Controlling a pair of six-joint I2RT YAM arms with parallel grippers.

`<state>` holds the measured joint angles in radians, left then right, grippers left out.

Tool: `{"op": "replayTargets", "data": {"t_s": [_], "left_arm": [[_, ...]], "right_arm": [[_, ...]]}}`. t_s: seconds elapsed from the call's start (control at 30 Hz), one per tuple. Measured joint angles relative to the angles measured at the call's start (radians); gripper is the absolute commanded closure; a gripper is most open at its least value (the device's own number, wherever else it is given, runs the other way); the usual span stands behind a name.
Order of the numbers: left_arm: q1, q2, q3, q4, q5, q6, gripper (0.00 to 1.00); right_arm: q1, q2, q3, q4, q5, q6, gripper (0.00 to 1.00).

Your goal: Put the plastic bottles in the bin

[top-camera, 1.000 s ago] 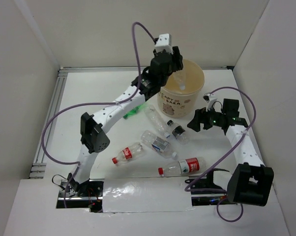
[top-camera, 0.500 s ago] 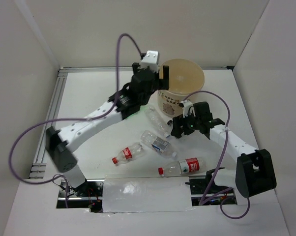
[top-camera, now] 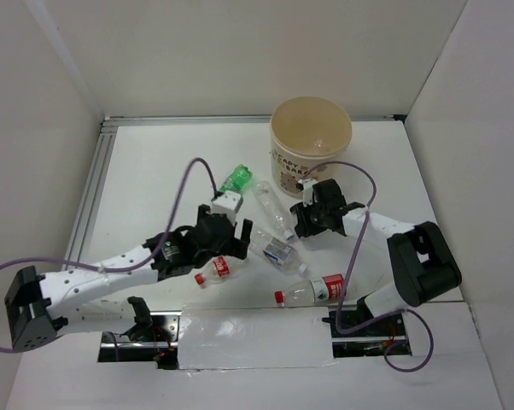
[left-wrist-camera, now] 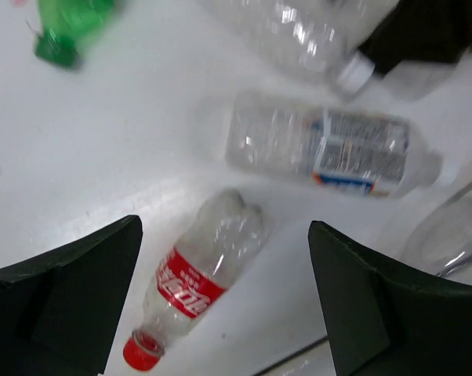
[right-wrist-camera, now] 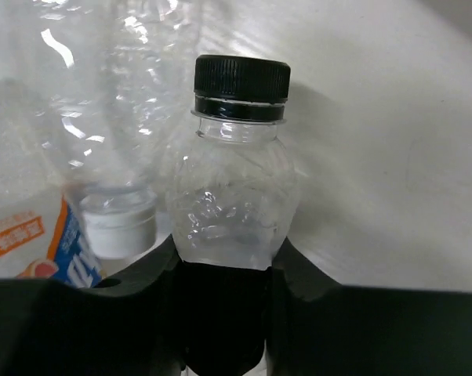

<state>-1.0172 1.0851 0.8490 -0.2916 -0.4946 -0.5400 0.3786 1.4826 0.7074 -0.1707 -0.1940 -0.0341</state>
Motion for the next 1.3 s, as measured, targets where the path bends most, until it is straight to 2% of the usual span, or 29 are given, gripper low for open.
{"op": "replayTargets", "data": {"t_s": [0.03,0.1,0.13,0.27,0.4,0.5,0.63,0.77,0.9,0.93,1.0,1.03,1.07,1.17,1.3], "left_arm": [[-0.019,0.031,-0.013,-0.030,0.004,-0.015,0.00],[-0.051,0.077,-0.021,-0.074,0.012,-0.031,0.00],[-0.063,0.089,-0.021,-0.083,0.016,-0.039,0.00],[-0.071,0.099,-0.037,-0.083,0.032,-0.043,0.00],[-0.071,0.167,-0.051,-0.083,0.038,-0.040,0.00],[-0.072,0.255,-0.053,-0.083,0.048,-0.039,0.00],[-0.076,0.370,-0.052,-0.101,0.044,-0.052,0.00],[-0.079,0.434,-0.041,-0.121,0.010,-0.100,0.00],[-0.079,0.464,-0.020,-0.127,-0.016,-0.144,0.03],[-0.079,0.468,-0.017,-0.126,-0.021,-0.151,0.04],[-0.079,0.468,-0.018,-0.126,-0.025,-0.173,0.04],[-0.079,0.467,-0.019,-0.127,-0.026,-0.181,0.05],[-0.079,0.463,-0.022,-0.127,-0.026,-0.194,0.05],[-0.079,0.432,-0.048,-0.147,-0.025,-0.211,0.05],[-0.080,0.381,-0.069,-0.203,-0.024,-0.229,0.08]], "right_arm": [[0.003,-0.009,0.001,0.002,0.003,0.000,0.84],[0.018,-0.053,-0.009,-0.020,-0.010,-0.003,0.84],[0.031,-0.089,-0.013,-0.037,-0.026,-0.016,0.87],[0.071,-0.317,0.002,-0.127,-0.163,-0.090,0.88],[0.046,-0.460,0.113,-0.232,-0.330,-0.196,0.88],[0.042,-0.527,0.201,-0.277,-0.386,-0.227,0.88],[0.025,-0.495,0.418,-0.251,-0.367,-0.226,0.85],[-0.038,-0.357,0.623,-0.145,-0.314,-0.206,0.83],[-0.099,-0.220,0.679,-0.078,-0.239,-0.190,0.68],[-0.114,-0.190,0.694,-0.077,-0.220,-0.188,0.52],[-0.164,-0.097,0.703,-0.084,-0.212,-0.183,0.32],[-0.182,-0.063,0.707,-0.089,-0.208,-0.176,0.11],[-0.206,-0.029,0.709,-0.095,-0.204,-0.167,0.02],[-0.267,0.037,0.710,-0.123,-0.214,-0.165,0.00],[-0.328,0.020,0.709,-0.145,-0.264,-0.152,0.00]]}}
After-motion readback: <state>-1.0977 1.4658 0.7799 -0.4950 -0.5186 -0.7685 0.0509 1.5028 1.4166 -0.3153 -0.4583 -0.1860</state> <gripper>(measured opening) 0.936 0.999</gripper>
